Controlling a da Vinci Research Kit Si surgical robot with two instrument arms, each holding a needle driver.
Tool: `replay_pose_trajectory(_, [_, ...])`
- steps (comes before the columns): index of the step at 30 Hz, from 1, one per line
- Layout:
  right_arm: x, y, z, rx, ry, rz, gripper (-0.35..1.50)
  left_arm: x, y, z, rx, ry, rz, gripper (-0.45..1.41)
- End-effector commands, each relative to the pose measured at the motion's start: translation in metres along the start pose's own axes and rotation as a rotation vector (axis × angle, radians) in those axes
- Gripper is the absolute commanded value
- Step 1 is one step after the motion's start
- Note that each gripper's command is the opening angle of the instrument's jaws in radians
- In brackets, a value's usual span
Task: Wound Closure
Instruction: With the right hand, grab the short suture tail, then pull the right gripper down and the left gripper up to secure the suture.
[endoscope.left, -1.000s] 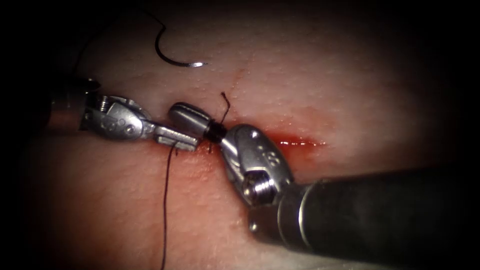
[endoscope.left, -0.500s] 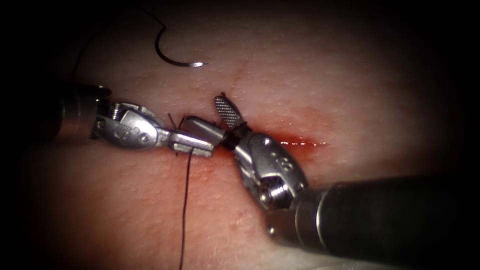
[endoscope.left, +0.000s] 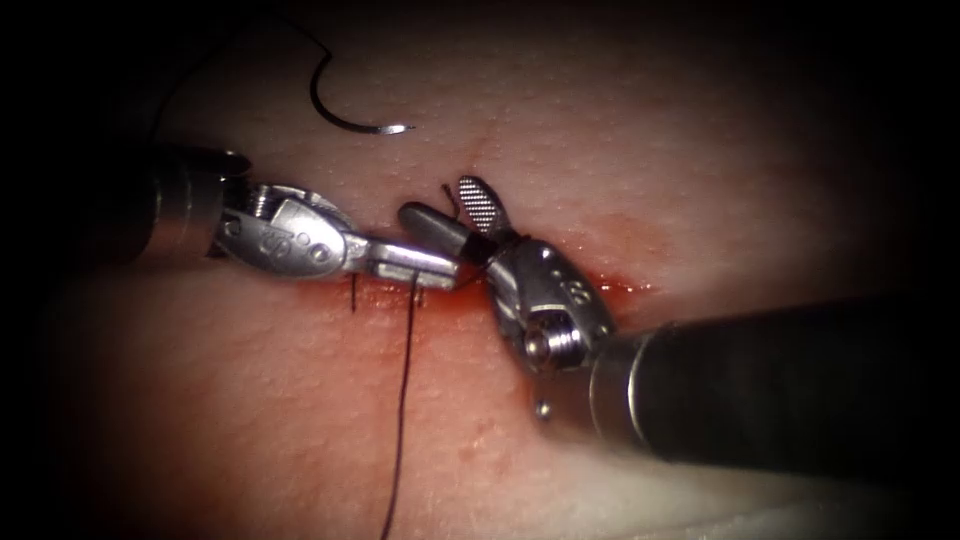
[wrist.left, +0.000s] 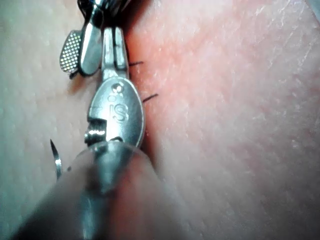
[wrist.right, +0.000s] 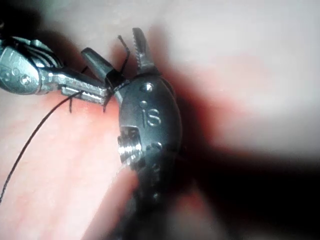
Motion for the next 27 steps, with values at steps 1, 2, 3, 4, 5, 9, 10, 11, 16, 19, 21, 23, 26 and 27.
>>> replay_pose_trajectory(1, [-0.0007,0.0001,0.0007,0.001,0.002,-0.001,0.83,-0.0006,-0.0003,0.0005,-0.001,0.001,0.001,-0.45])
replay_pose_trajectory(2, [-0.0007,0.0002,0.0008,0.000,-0.003,0.003,0.83,-0.0007,-0.0003,0.0005,0.000,0.005,0.001,-0.45])
replay_pose_trajectory(3, [-0.0008,0.0004,0.0009,-0.003,-0.010,0.005,0.81,-0.0009,-0.0004,0.0005,0.000,0.005,0.001,-0.45])
replay_pose_trajectory(4, [-0.0009,0.0005,0.0010,-0.002,-0.013,0.009,0.79,-0.0009,-0.0004,0.0005,0.000,0.005,0.001,-0.45])
replay_pose_trajectory(5, [-0.0009,0.0005,0.0011,-0.002,-0.018,0.007,0.78,-0.0010,-0.0004,0.0004,0.000,0.005,0.001,-0.45])
replay_pose_trajectory(9, [-0.0015,0.0007,0.0015,-0.002,-0.050,0.008,0.62,-0.0011,-0.0003,0.0002,-0.002,0.005,0.003,-0.45])
replay_pose_trajectory(10, [-0.0018,0.0007,0.0016,0.001,-0.055,0.006,0.54,-0.0012,-0.0001,0.0002,-0.002,0.004,0.004,-0.45])
replay_pose_trajectory(11, [-0.0020,0.0007,0.0017,0.004,-0.058,0.005,0.51,-0.0012,-0.0001,0.0002,-0.002,0.004,0.004,-0.45])
replay_pose_trajectory(16, [-0.0018,0.0005,0.0018,0.005,-0.064,0.012,0.09,-0.0012,0.0001,0.0001,-0.004,0.005,0.005,-0.45])
replay_pose_trajectory(19, [-0.0013,0.0001,0.0017,0.018,-0.039,0.017,0.02,-0.0012,0.0003,-0.0001,-0.006,0.006,0.007,-0.45])
replay_pose_trajectory(21, [-0.0012,0.0000,0.0016,0.019,-0.037,0.012,-0.35,-0.0013,0.0004,-0.0003,-0.007,0.006,0.008,-0.45])
replay_pose_trajectory(23, [-0.0013,0.0001,0.0015,0.007,-0.063,0.001,-0.35,-0.0012,0.0005,-0.0005,-0.009,0.007,0.008,-0.45])
replay_pose_trajectory(26, [-0.0013,0.0002,0.0012,0.013,-0.075,-0.002,-0.35,-0.0012,0.0004,-0.0010,-0.013,0.012,0.007,-0.45])
replay_pose_trajectory(27, [-0.0013,0.0002,0.0010,0.016,-0.073,-0.013,-0.35,-0.0012,0.0002,-0.0014,-0.010,0.007,0.004,-0.45])
